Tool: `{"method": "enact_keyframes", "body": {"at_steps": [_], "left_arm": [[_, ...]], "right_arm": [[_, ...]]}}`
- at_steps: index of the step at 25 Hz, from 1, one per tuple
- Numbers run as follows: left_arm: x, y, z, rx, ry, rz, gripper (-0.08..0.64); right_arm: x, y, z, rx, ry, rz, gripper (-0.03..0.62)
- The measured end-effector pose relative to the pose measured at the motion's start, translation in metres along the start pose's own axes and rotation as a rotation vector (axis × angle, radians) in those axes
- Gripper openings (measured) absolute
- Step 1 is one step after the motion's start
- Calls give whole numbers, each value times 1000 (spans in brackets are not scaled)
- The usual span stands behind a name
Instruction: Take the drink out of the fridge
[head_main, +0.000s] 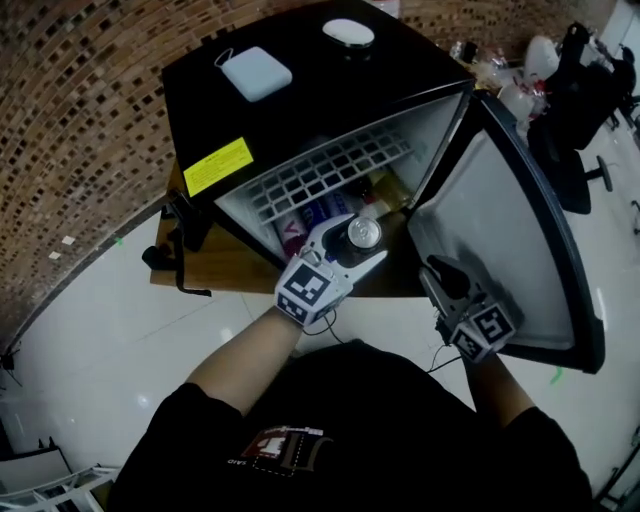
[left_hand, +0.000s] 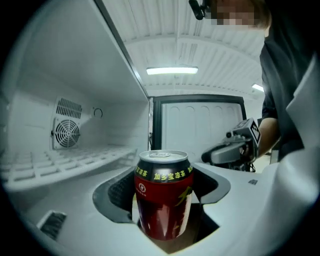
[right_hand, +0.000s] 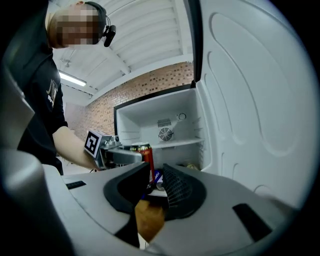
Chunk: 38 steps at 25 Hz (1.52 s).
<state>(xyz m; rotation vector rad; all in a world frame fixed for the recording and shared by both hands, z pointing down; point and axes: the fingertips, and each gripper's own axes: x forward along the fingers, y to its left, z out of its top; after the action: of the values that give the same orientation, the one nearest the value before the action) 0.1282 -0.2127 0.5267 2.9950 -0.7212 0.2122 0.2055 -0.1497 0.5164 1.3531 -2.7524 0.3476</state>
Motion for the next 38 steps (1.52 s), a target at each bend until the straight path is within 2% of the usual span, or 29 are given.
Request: {"method": "enact_keyframes", "body": {"at_steps": [8,15,22,27,32,38], "left_arm": [[16,-28,-97,-40,109,-51,328],[33,-32,-150,-44,186,-60,328],[44,-37,-174,-18,220,-68,328],[45,-36,-194,15,246,-47,330],[38,-31,-197,-40,224,-11,328],[33,-29,-203,-14,260,27,328]], "right_arm": [[1,-5,-17,-2,38,-7,110],[1,-12,-28,8,60,-7,110],[-1,-15,-34,2,73,-4,110],[-1,-15,-39,1,83,5,110],[1,-13,-42,13,86,11,110],[3,-8,-43,14,90,24,109]]}}
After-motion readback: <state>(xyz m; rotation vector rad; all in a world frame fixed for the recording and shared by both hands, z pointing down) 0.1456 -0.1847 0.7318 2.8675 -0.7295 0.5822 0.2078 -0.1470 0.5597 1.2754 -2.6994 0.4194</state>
